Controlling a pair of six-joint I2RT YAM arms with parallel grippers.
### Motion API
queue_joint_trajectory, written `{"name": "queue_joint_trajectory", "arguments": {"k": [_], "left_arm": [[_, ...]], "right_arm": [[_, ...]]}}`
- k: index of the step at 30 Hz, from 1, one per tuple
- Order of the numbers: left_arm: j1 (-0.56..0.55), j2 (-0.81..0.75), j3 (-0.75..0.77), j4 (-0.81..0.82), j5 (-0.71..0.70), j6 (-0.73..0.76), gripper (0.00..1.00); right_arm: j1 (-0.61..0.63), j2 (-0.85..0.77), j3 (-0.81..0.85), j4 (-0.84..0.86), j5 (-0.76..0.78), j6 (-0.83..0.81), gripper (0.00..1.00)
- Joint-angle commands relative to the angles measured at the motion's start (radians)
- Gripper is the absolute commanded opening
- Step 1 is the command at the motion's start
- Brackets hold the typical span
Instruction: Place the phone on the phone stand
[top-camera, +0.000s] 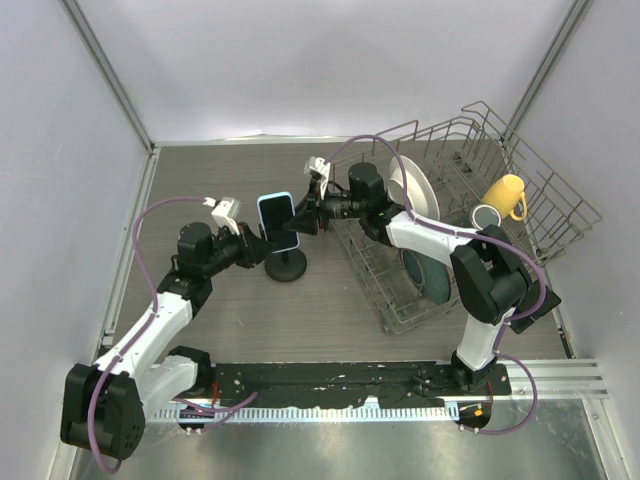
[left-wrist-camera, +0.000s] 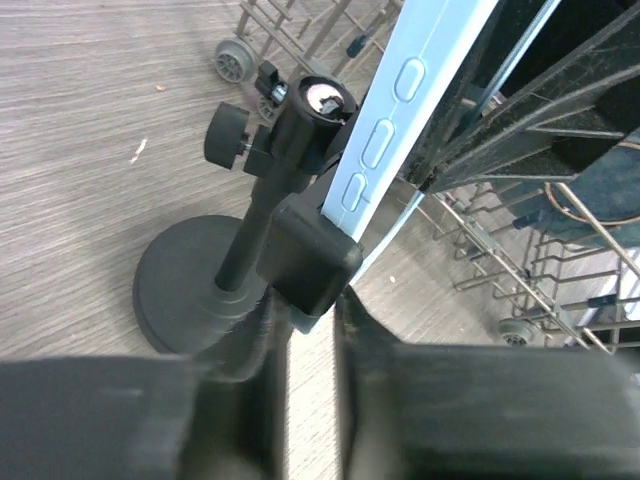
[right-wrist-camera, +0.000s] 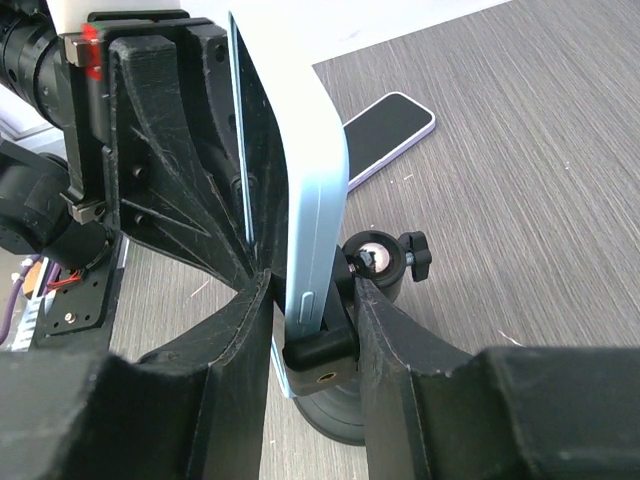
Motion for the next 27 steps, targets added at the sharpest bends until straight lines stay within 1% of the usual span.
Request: {"name": "queue_joint_trajectory", "arguments": {"k": [1, 2, 3, 4, 7, 8, 9, 10, 11, 13, 14, 15, 16, 17, 18, 19, 20, 23, 26, 27], "left_arm": [[0.006, -0.038, 0.044, -0.114, -0.211, -0.021, 0.40], [0.007, -0.052, 0.053, -0.149, -0.226, -0.033, 0.68], [0.006, -0.093, 0.066, -0.236, -0.244, -0.042, 0.81], [0.006, -0.113, 0.093, -0.276, -0.240, -0.047, 0.81], [0.006, -0.197, 0.156, -0.424, -0.235, -0.067, 0.80], [0.007, -0.213, 0.178, -0.462, -0.244, -0.075, 0.79], [0.006, -0.225, 0.199, -0.531, -0.249, -0.084, 0.79], [0.007, -0.227, 0.246, -0.562, -0.266, -0.096, 0.79], [0.006, -0.221, 0.273, -0.595, -0.271, -0.122, 0.80], [0.000, -0.172, 0.354, -0.675, -0.260, -0.136, 0.81], [-0.009, -0.155, 0.381, -0.700, -0.267, -0.151, 0.81], [-0.020, -0.135, 0.433, -0.746, -0.283, -0.156, 0.78], [-0.061, -0.121, 0.457, -0.761, -0.297, -0.154, 0.76], [-0.090, -0.112, 0.478, -0.775, -0.367, -0.156, 0.76], [-0.123, -0.112, 0.504, -0.786, -0.419, -0.160, 0.76], [-0.187, -0.115, 0.515, -0.792, -0.463, -0.164, 0.77], [-0.216, -0.120, 0.524, -0.801, -0.563, -0.168, 0.80], [-0.328, -0.115, 0.546, -0.823, -0.695, -0.217, 0.81], [-0.422, -0.100, 0.589, -0.853, -0.798, -0.262, 0.81], [-0.452, -0.097, 0.599, -0.860, -0.810, -0.274, 0.81]], "right_arm": [[0.009, 0.015, 0.001, -0.006, 0.074, 0.002, 0.00], [0.009, 0.015, 0.001, -0.006, 0.089, 0.005, 0.00], [0.009, 0.014, -0.002, -0.008, 0.100, 0.007, 0.01], [0.009, 0.009, -0.003, -0.011, 0.111, 0.010, 0.02], [0.012, -0.012, -0.022, -0.002, 0.148, 0.039, 0.18], [0.012, -0.033, -0.031, 0.015, 0.166, 0.053, 0.29], [0.015, -0.046, -0.054, 0.023, 0.192, 0.065, 0.36], [0.020, -0.060, -0.068, 0.031, 0.214, 0.073, 0.41], [0.021, -0.076, -0.083, 0.052, 0.237, 0.082, 0.50], [0.026, -0.118, -0.117, 0.071, 0.275, 0.114, 0.55], [0.027, -0.132, -0.131, 0.078, 0.292, 0.125, 0.60], [0.029, -0.152, -0.137, 0.077, 0.307, 0.137, 0.61], [0.033, -0.164, -0.141, 0.071, 0.323, 0.137, 0.62], [0.036, -0.176, -0.157, 0.066, 0.336, 0.139, 0.63], [0.040, -0.199, -0.163, 0.063, 0.349, 0.137, 0.64], [0.040, -0.210, -0.168, 0.055, 0.360, 0.137, 0.66], [0.043, -0.221, -0.175, 0.042, 0.370, 0.136, 0.67], [0.044, -0.280, -0.195, 0.022, 0.396, 0.126, 0.68], [0.044, -0.336, -0.220, 0.014, 0.412, 0.114, 0.68], [0.043, -0.348, -0.227, 0.012, 0.418, 0.108, 0.68]]}}
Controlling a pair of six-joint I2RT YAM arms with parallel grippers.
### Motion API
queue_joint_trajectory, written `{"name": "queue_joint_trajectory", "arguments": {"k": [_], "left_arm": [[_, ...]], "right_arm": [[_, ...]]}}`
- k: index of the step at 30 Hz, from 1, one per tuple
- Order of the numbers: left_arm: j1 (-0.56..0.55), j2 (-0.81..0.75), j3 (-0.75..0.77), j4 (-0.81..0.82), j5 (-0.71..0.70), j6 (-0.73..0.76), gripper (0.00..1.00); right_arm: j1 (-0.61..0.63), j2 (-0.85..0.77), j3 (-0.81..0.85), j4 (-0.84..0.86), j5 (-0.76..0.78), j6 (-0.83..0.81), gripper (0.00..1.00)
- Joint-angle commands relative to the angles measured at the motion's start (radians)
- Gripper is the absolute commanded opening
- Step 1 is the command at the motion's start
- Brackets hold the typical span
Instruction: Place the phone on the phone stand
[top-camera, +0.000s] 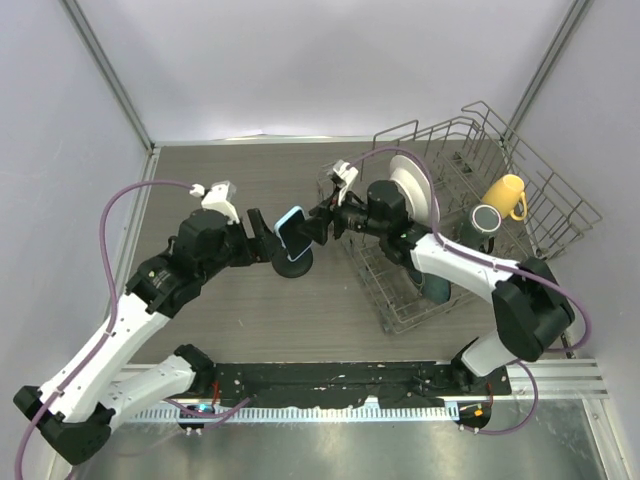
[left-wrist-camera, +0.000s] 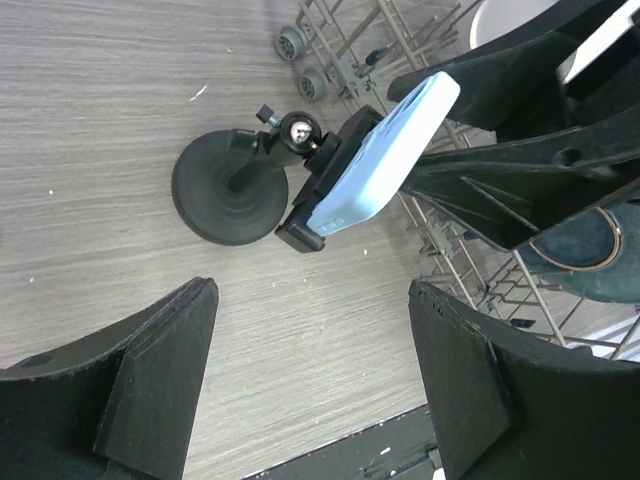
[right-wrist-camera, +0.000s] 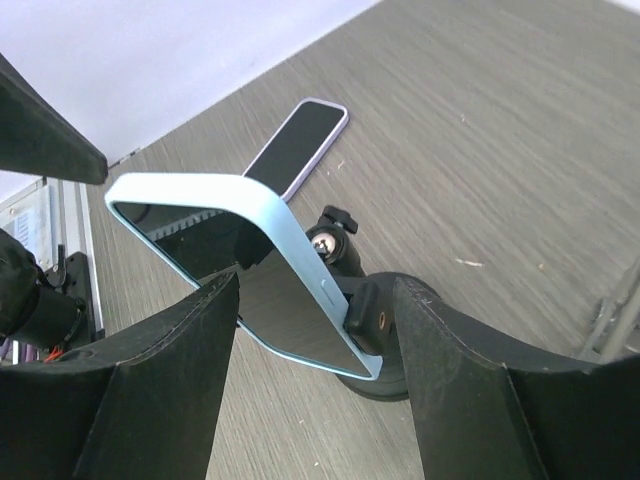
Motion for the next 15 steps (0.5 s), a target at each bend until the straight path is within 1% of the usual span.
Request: {"name": "queue_joint_trajectory", "arguments": {"k": [1, 3, 6, 9, 10, 13, 15], "left_arm": [[-0.101, 0.013, 0.087, -0.057, -0.205, -0.070, 0.81], [-0.127, 0.028, 0.104, -0.042, -0.196, -0.064, 0.82], [-0.139, 0.069, 0.108, 0.004, -0.130, -0.018, 0.82], [-0.141, 0.115, 0.133, 0.026, -0.105, 0.059, 0.82], [-0.141, 0.125, 0.142, 0.029, -0.102, 0.120, 0.82], [-0.136, 0.178, 0.211, 0.003, -0.075, 0.218, 0.74], [-0.125, 0.201, 0.260, -0.006, -0.058, 0.252, 0.72]], "right_arm": [[0.006, -0.121, -0.025, 0.030, 0.067, -0.024, 0.69], [0.003, -0.141, -0.034, 0.025, 0.091, -0.039, 0.69], [0.003, -0.170, -0.041, -0.004, 0.142, -0.064, 0.70], [0.003, -0.197, -0.051, -0.026, 0.180, -0.084, 0.70], [0.003, -0.208, -0.062, -0.026, 0.185, -0.088, 0.70], [0.003, -0.236, -0.083, -0.020, 0.202, -0.111, 0.70], [0.003, -0.251, -0.091, -0.020, 0.210, -0.130, 0.70]]}}
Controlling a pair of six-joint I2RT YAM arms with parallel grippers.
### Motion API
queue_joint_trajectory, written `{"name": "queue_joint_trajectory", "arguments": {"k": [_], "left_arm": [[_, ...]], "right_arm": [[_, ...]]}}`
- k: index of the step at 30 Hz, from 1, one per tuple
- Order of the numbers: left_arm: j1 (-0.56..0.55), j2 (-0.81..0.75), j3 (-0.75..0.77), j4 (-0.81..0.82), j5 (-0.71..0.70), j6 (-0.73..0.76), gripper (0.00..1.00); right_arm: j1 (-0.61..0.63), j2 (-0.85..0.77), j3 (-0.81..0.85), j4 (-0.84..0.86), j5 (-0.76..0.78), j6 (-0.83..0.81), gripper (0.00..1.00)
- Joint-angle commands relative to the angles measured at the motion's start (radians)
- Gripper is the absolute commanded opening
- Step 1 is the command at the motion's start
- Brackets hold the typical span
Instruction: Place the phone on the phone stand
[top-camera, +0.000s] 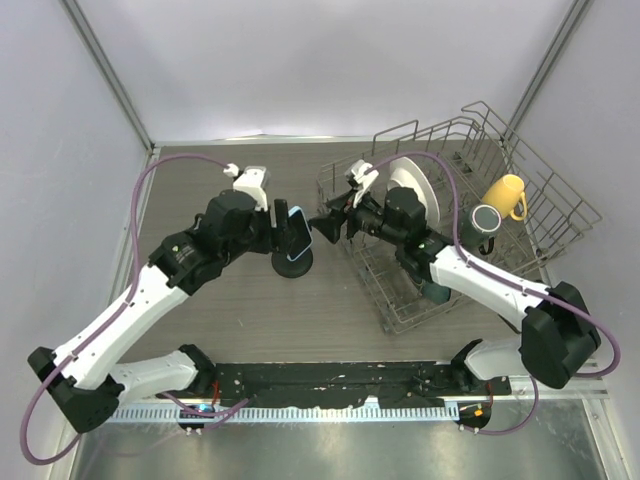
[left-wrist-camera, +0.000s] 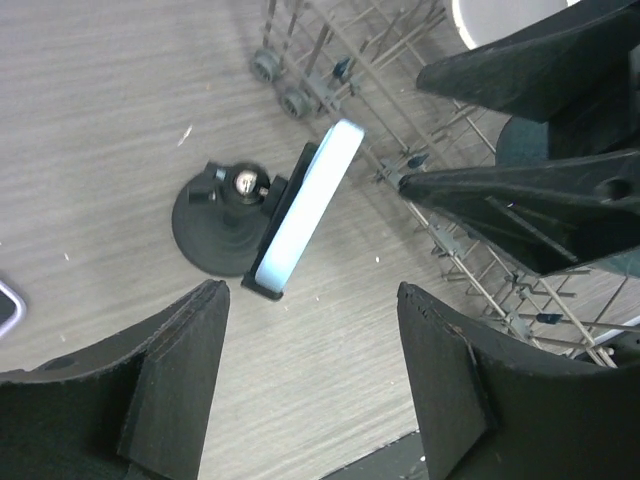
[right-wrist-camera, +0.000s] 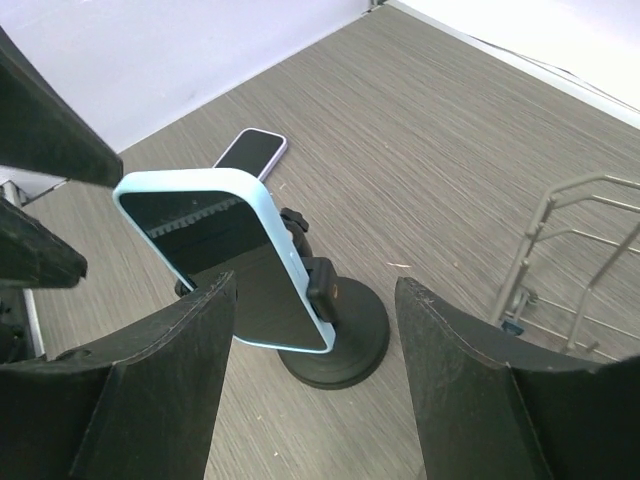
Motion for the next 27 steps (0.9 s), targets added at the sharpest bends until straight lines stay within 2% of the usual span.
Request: {"name": "queue_joint_trajectory", "arguments": {"k": [1, 6, 15, 17, 25, 26, 27], "left_arm": [[0.020, 0.060, 0.127, 0.010, 0.062, 0.161, 0.70], [0.100, 0.159, 0.230, -0.080, 0.203, 0.235, 0.63], [0.193, 0.196, 0.236, -0.084, 0.352, 0.253, 0.61], [0.195, 0.204, 0.235, -0.077, 0.375, 0.253, 0.57], [0.195, 0.290, 0.276, -0.116, 0.390, 0.272, 0.58], [0.195, 0.296, 0.282, -0.122, 0.384, 0.273, 0.57], [0.193, 0.305, 0.289, -0.130, 0.384, 0.273, 0.50]], "right_arm": [[0.001, -0.058, -0.020, 0.017, 0.059, -0.061, 0.70], [-0.007, -0.086, -0.043, 0.022, 0.068, -0.079, 0.70], [-0.030, -0.144, -0.092, 0.068, 0.042, -0.076, 0.70], [-0.032, -0.147, -0.095, 0.069, 0.041, -0.075, 0.70], [-0.038, -0.158, -0.105, 0.071, 0.044, -0.079, 0.70], [-0.039, -0.158, -0.105, 0.071, 0.045, -0.079, 0.70], [-0.039, -0.156, -0.105, 0.071, 0.048, -0.079, 0.70]]}}
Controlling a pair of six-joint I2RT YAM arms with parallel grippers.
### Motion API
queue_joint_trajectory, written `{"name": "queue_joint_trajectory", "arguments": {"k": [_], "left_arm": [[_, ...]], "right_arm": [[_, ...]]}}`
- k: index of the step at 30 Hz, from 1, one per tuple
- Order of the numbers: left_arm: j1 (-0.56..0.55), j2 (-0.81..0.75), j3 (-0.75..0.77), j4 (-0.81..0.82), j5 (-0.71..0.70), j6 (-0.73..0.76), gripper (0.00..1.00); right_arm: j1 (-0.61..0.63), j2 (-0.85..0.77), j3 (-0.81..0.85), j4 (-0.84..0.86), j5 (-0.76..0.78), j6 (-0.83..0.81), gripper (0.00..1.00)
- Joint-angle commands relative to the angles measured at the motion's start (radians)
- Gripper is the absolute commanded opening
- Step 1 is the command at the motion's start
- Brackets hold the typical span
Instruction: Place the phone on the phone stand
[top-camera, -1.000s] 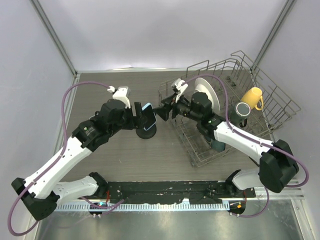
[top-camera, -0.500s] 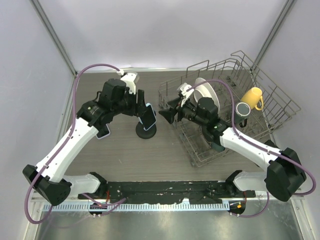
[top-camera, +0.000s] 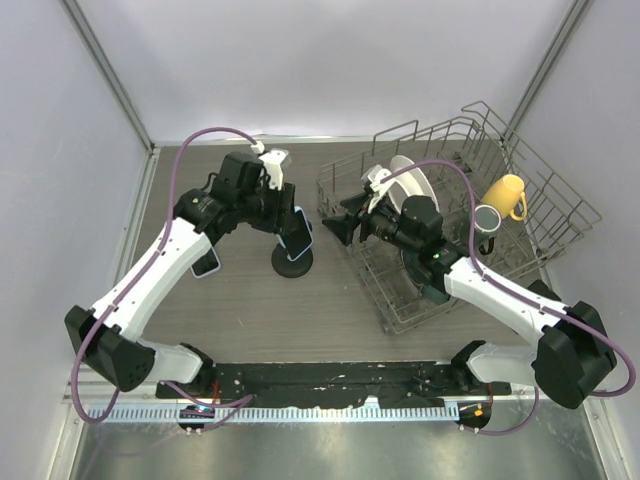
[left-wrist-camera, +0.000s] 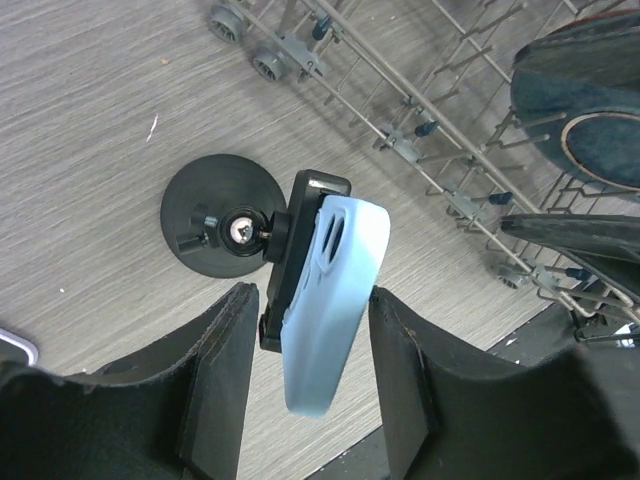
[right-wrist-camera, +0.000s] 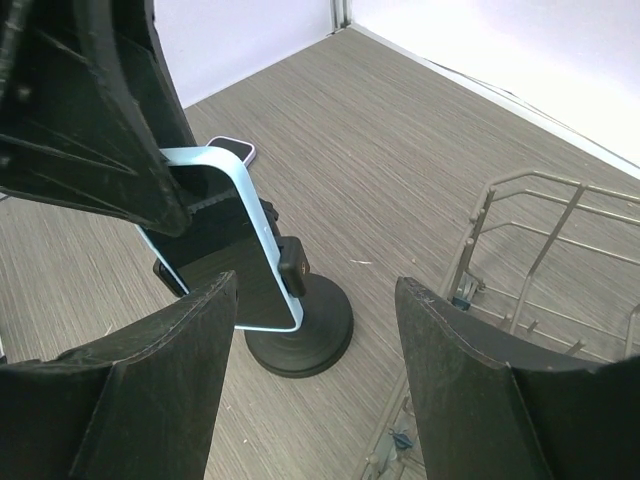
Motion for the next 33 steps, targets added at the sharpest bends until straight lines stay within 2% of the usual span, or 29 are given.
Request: {"name": "queue_joint_trajectory", "arguments": {"k": [1, 2, 5, 6, 7, 10, 11, 14, 18, 23, 28, 29, 33], "left_arm": [[0.003, 0.032, 0.073, -0.033, 0.016, 0.022, 0.48], [0.003, 0.037, 0.078, -0.037, 0.013, 0.016, 0.45], [0.003, 0.063, 0.106, -0.065, -0.016, -0.007, 0.26], [0.003, 0.073, 0.136, -0.103, -0.027, -0.015, 0.03], [0.003, 0.084, 0.156, -0.129, -0.036, -0.024, 0.00], [0.003, 0.087, 0.233, -0.206, -0.108, -0.101, 0.00], [0.003, 0.075, 0.253, -0.247, -0.187, -0.124, 0.00], [0.003, 0.049, 0.342, -0.315, -0.290, -0.191, 0.00], [0.003, 0.028, 0.481, -0.459, -0.496, -0.201, 0.00], [0.059, 0.017, 0.583, -0.585, -0.651, -0.221, 0.00], [0.204, -0.056, 0.531, -0.643, -0.768, -0.222, 0.00], [0.215, -0.069, 0.514, -0.640, -0.836, -0.225, 0.00], [0.267, -0.098, 0.457, -0.657, -0.969, -0.259, 0.01]], "right_arm": [[-0.005, -0.033, -0.004, 0.053, 0.007, -0.019, 0.70], [-0.005, -0.032, -0.004, 0.055, 0.010, -0.019, 0.70], [-0.005, -0.024, 0.002, 0.044, 0.019, -0.022, 0.70], [-0.005, -0.022, 0.003, 0.044, 0.022, -0.024, 0.70], [-0.005, -0.022, 0.002, 0.044, 0.027, -0.024, 0.70], [-0.005, -0.026, 0.000, 0.046, 0.038, -0.024, 0.70], [-0.005, -0.024, -0.001, 0.046, 0.041, -0.024, 0.70], [-0.005, -0.021, 0.000, 0.047, 0.050, -0.024, 0.70], [-0.005, -0.012, 0.002, 0.053, 0.058, -0.018, 0.70], [-0.005, -0.003, 0.005, 0.056, 0.058, -0.011, 0.70], [-0.005, 0.005, 0.009, 0.058, 0.053, -0.002, 0.70], [-0.005, 0.007, 0.009, 0.059, 0.052, -0.001, 0.70], [-0.005, 0.017, 0.011, 0.073, 0.042, 0.013, 0.70]]}}
